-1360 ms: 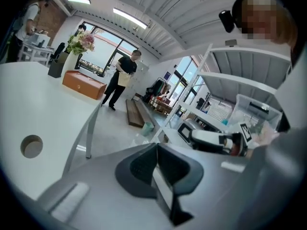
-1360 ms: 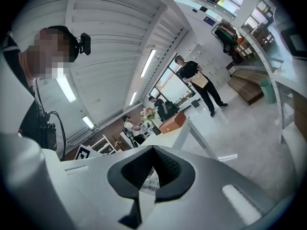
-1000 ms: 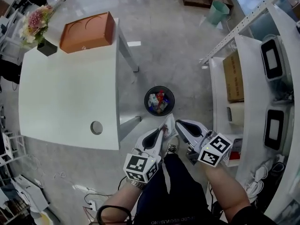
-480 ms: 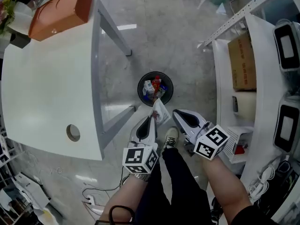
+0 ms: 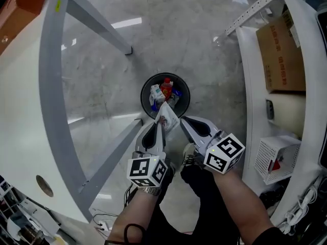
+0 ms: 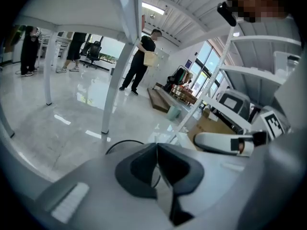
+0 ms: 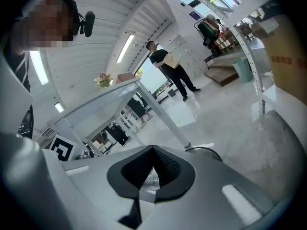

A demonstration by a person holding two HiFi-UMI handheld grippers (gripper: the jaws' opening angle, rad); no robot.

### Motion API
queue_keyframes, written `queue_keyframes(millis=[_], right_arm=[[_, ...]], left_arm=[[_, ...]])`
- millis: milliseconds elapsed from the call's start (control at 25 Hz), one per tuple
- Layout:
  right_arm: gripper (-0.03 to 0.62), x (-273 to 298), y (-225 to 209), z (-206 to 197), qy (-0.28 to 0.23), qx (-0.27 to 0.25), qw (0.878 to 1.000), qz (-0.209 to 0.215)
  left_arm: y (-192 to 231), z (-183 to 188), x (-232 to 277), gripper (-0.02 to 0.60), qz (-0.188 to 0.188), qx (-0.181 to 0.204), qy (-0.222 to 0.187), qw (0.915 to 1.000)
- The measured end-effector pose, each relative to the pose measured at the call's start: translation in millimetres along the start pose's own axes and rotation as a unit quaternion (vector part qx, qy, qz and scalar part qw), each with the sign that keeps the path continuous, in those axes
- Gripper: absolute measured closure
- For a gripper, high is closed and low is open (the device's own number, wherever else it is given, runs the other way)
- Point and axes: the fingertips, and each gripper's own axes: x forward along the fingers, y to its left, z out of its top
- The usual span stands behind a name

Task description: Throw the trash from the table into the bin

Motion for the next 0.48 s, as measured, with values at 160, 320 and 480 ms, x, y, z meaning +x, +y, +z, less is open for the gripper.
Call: queue_keyframes(millis=[160, 320, 480], right_arm=[[0.594, 26.5, -27.8, -22.4, -0.004, 0.000, 1.000, 0.002], [0.594, 42.4, -47.7, -38.4, -0.001, -0.001, 1.000, 0.000], [0.594, 46.7, -53.3, -42.1, -0.002, 0.001, 1.000, -0.004]], left_arm=[[27.5, -26.6, 36.7, 0.574, 0.001, 0.007, 0.008, 0.9999], [49.9, -48.0, 61.3, 0.574, 0.004, 0.017, 0.022, 0.9996], [60.9, -62.6, 73.8, 0.523, 0.008, 0.028, 0.043, 0.9986]])
